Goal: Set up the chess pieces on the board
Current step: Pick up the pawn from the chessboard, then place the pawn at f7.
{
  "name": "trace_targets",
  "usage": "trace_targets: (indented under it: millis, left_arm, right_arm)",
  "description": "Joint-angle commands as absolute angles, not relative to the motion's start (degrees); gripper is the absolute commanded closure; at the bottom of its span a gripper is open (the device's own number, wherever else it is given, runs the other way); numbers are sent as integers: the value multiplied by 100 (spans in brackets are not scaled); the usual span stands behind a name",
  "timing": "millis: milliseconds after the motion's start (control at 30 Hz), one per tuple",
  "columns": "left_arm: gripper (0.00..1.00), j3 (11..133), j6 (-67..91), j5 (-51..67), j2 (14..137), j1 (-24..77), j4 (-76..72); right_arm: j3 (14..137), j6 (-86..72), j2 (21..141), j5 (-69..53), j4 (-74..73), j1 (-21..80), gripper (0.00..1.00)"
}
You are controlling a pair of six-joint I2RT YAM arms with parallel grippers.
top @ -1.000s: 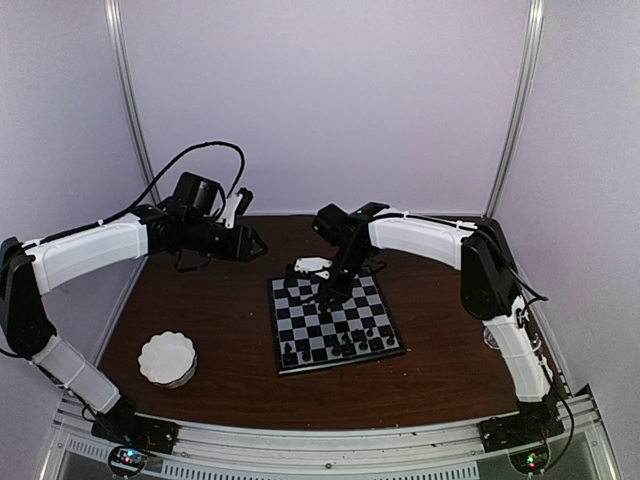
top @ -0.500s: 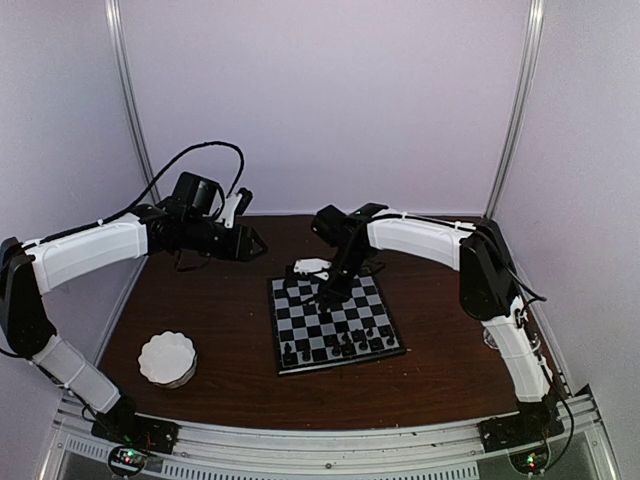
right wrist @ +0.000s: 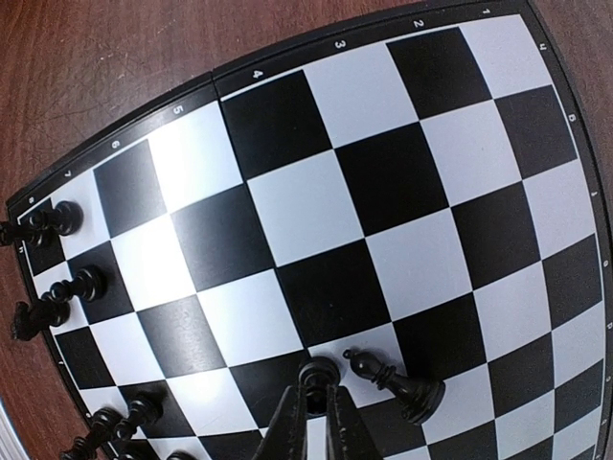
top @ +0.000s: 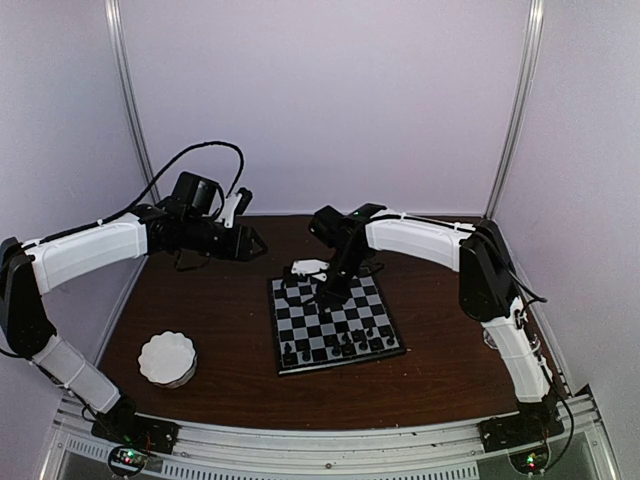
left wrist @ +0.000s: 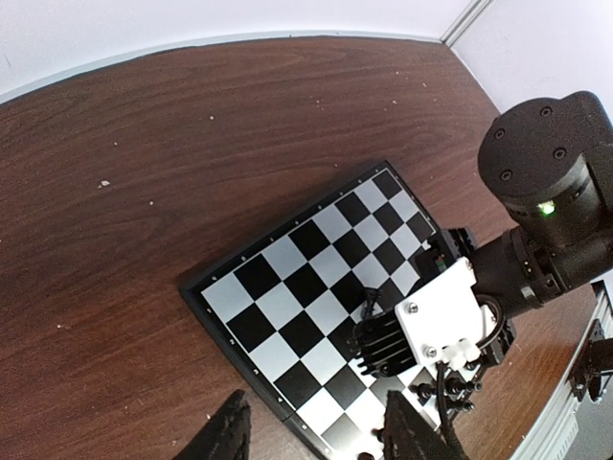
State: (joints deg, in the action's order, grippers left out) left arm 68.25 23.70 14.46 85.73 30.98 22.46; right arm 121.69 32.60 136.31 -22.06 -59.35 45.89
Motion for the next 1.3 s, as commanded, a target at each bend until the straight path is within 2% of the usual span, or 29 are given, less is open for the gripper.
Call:
trace_targets:
  millis: [0, 400, 1267]
  left_arm:
    - [52, 6829, 2364, 1541, 8403, 3017, 2066]
    - [52, 6829, 2382, 1556, 8380, 2971, 2071]
    - [51, 6820, 2399, 1585, 8386, 2971, 2061]
  right_arm:
    - [12224, 3221, 13461, -2283, -6105, 4679, 94]
    - [11297, 3313, 12762, -2250, -5885, 5252, 93]
    - [11224, 3444, 12935, -2178, -6023, 5432, 93]
